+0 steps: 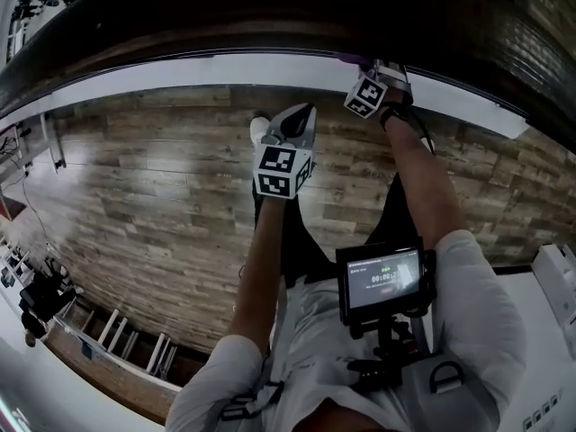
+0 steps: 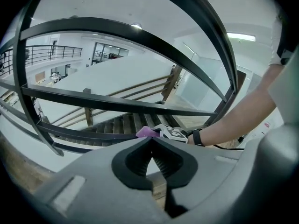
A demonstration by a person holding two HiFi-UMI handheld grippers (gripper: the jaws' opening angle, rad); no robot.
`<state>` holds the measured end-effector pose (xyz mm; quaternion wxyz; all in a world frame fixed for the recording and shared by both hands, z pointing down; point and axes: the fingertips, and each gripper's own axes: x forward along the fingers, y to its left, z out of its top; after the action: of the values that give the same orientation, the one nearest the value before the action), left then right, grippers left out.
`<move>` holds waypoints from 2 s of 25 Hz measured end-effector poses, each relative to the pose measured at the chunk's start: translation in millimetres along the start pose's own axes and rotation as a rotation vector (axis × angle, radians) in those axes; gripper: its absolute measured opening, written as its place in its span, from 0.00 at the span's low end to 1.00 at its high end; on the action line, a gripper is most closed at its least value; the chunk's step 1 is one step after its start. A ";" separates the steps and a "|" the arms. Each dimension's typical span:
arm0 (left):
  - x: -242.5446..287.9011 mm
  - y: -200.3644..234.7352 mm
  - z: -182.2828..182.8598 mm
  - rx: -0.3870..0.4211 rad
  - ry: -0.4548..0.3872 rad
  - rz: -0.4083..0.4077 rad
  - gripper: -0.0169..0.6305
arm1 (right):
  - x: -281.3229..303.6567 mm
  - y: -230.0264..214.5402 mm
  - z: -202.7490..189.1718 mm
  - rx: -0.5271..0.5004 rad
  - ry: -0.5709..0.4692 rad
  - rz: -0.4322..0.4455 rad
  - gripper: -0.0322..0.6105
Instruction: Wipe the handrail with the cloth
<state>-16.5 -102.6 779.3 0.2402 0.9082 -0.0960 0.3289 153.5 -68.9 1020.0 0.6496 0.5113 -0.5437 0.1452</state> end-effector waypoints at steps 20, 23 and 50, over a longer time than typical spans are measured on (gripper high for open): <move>101.1 -162.6 -8.4 0.133 0.080 -0.196 0.02 | -14.4 -31.7 -224.5 0.056 0.161 -0.045 0.39; 119.0 -189.2 -3.9 0.164 0.087 -0.235 0.03 | -16.3 -34.5 -257.9 0.079 0.190 -0.048 0.39; 256.2 -398.8 -32.3 0.320 0.173 -0.449 0.03 | -66.2 -99.5 -610.2 0.479 0.453 -0.178 0.35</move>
<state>294.3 254.7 816.9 0.1678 0.9017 0.1817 0.3547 543.7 413.8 982.6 0.6256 0.6495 -0.2893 0.3211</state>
